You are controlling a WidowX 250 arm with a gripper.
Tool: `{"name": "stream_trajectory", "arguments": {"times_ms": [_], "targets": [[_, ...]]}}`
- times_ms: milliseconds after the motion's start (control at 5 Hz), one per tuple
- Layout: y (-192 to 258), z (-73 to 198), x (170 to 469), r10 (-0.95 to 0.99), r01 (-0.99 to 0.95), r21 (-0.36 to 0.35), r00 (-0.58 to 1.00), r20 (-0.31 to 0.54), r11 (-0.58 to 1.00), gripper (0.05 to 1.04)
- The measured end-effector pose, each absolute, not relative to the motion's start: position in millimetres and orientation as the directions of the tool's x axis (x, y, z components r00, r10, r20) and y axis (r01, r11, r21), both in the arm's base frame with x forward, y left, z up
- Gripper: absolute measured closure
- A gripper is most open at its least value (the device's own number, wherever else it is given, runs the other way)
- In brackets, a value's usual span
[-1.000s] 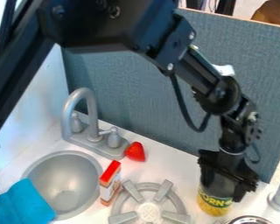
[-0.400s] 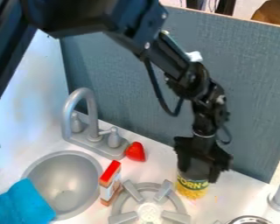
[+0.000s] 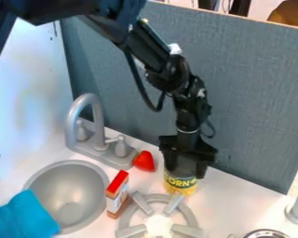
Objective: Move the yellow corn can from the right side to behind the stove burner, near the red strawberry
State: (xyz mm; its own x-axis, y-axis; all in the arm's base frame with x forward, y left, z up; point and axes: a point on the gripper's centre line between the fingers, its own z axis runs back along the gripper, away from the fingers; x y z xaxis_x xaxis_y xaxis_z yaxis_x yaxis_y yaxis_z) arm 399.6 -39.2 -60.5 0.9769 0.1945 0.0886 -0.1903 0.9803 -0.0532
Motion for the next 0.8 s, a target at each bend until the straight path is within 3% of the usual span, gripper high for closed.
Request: {"name": "stream_trajectory", "arguments": {"times_ms": [800], "targets": [[-14.3,-60.1,396.0,0.260,-0.257,-0.047,0.962,0.084,0.965,0.082]]}}
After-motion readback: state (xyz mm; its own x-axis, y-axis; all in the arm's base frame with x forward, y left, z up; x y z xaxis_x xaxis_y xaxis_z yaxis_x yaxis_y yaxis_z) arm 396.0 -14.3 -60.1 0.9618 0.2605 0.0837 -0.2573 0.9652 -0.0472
